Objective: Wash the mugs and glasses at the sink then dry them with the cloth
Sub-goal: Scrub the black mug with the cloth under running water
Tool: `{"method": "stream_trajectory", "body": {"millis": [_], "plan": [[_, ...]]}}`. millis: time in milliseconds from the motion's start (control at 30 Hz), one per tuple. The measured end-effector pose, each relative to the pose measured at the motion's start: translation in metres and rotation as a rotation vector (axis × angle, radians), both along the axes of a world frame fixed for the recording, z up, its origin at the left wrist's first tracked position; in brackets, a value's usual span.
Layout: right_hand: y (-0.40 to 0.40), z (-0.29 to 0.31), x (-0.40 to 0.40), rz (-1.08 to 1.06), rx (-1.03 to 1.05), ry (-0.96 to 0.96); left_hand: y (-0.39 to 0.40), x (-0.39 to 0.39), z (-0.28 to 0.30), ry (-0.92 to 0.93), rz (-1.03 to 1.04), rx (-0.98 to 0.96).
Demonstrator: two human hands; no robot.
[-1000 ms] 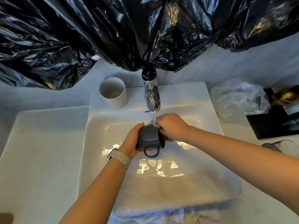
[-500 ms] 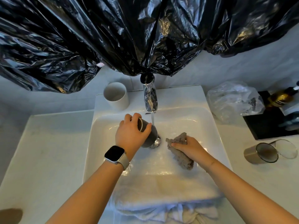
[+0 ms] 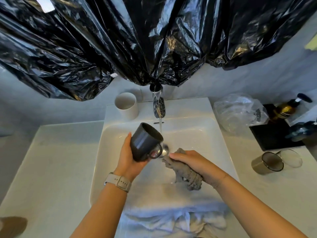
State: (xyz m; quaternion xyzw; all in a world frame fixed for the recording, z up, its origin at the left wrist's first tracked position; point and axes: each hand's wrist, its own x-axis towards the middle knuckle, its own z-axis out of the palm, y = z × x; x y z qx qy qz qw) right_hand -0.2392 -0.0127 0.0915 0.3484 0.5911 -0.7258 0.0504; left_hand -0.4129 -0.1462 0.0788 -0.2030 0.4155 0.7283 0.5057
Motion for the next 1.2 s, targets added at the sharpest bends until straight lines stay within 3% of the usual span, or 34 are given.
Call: {"method": "stream_trajectory", "body": {"millis": [133, 267, 433, 667, 767, 867, 1033, 1200], "plan": [[-0.013, 0.009, -0.014, -0.084, 0.072, 0.038, -0.005, 0.009, -0.005, -0.177, 0.087, 0.177], [-0.017, 0.014, -0.028, -0.134, 0.119, 0.070, -0.010, 0.011, -0.011, -0.105, 0.140, 0.202], [-0.025, 0.011, -0.050, -0.068, 0.251, 0.100, -0.023, 0.016, -0.022, 0.028, -0.022, 0.245], [-0.016, 0.014, -0.052, 0.030, 0.303, 0.066, -0.053, -0.021, -0.022, 0.691, -0.571, 0.014], [-0.014, 0.011, -0.057, 0.069, 0.328, 0.064, -0.049, -0.033, -0.014, 0.777, -0.722, -0.028], [-0.010, 0.004, -0.061, -0.011, 0.322, 0.065, -0.045, -0.048, -0.021, 0.809, -0.489, -0.097], [0.002, -0.013, -0.069, -0.155, 0.256, 0.001, -0.037, -0.091, -0.028, 1.046, -0.012, -0.318], [0.006, -0.027, -0.082, -0.180, 0.258, -0.045, -0.013, -0.135, -0.036, 1.149, 0.276, -0.466]]}}
